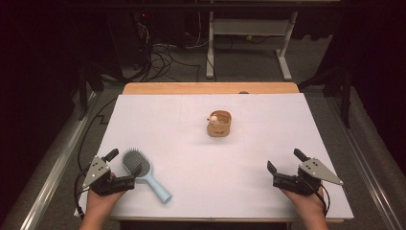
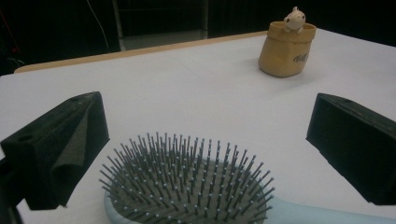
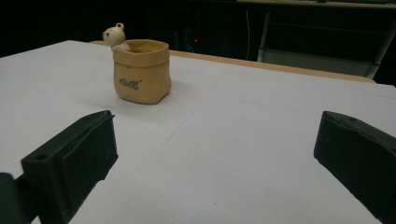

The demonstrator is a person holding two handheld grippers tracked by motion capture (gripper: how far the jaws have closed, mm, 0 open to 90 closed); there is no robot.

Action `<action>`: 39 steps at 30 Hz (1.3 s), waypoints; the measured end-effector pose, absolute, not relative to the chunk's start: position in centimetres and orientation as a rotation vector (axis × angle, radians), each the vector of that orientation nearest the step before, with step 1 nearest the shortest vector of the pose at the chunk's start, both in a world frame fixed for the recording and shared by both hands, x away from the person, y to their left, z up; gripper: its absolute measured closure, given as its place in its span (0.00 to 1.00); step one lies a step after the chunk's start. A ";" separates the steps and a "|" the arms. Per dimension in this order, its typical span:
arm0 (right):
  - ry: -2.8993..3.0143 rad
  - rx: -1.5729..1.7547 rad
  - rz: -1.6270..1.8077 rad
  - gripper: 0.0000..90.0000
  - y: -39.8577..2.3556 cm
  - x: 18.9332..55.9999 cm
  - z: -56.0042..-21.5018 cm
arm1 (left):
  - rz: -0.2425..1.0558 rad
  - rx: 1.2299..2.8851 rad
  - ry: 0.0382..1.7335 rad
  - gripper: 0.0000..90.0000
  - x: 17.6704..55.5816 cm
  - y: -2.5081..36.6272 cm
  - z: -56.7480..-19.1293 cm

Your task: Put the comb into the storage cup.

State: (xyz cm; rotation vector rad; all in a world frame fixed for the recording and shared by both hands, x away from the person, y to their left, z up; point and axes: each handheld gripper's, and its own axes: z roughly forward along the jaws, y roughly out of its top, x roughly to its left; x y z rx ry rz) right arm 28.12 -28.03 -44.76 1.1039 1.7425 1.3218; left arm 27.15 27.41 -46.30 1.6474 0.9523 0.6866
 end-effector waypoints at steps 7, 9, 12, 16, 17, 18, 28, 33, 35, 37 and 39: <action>1.734 1.099 1.324 0.00 -28.2 28.1 -44.7 | 0.680 1.618 0.943 0.00 27.1 27.8 -46.2; 1.737 1.101 1.325 0.00 -28.3 28.1 -44.8 | 0.678 1.622 0.947 0.00 27.2 27.9 -46.2; 1.743 1.103 1.328 0.00 -28.2 28.2 -44.8 | 0.675 1.626 0.951 0.00 27.2 28.0 -46.3; 1.747 1.107 1.328 0.00 -28.1 28.2 -44.9 | 0.678 1.627 0.950 0.00 27.2 28.1 -46.3; 1.748 1.109 1.328 0.00 -28.1 28.2 -44.9 | 0.679 1.626 0.950 0.00 27.2 28.1 -46.3; 1.748 1.111 1.329 0.00 -28.1 28.2 -44.9 | 0.680 1.626 0.951 0.00 27.2 28.1 -46.2; 1.753 1.119 1.326 0.00 -28.2 28.2 -44.9 | 0.698 1.627 0.960 0.00 27.3 28.4 -46.1; 1.761 1.120 1.320 0.00 -28.1 28.3 -44.9 | 0.712 1.624 0.969 0.00 27.2 28.7 -46.1; 1.762 1.121 1.323 0.00 -28.1 28.3 -44.9 | 0.717 1.622 0.972 0.03 27.1 28.8 -46.1; 1.764 1.122 1.321 0.00 -28.1 28.3 -44.9 | 0.716 1.625 0.974 0.06 27.1 28.9 -46.1; 1.764 1.121 1.322 0.00 -28.1 28.3 -44.9 | 0.714 1.631 0.976 0.09 27.1 28.9 -46.1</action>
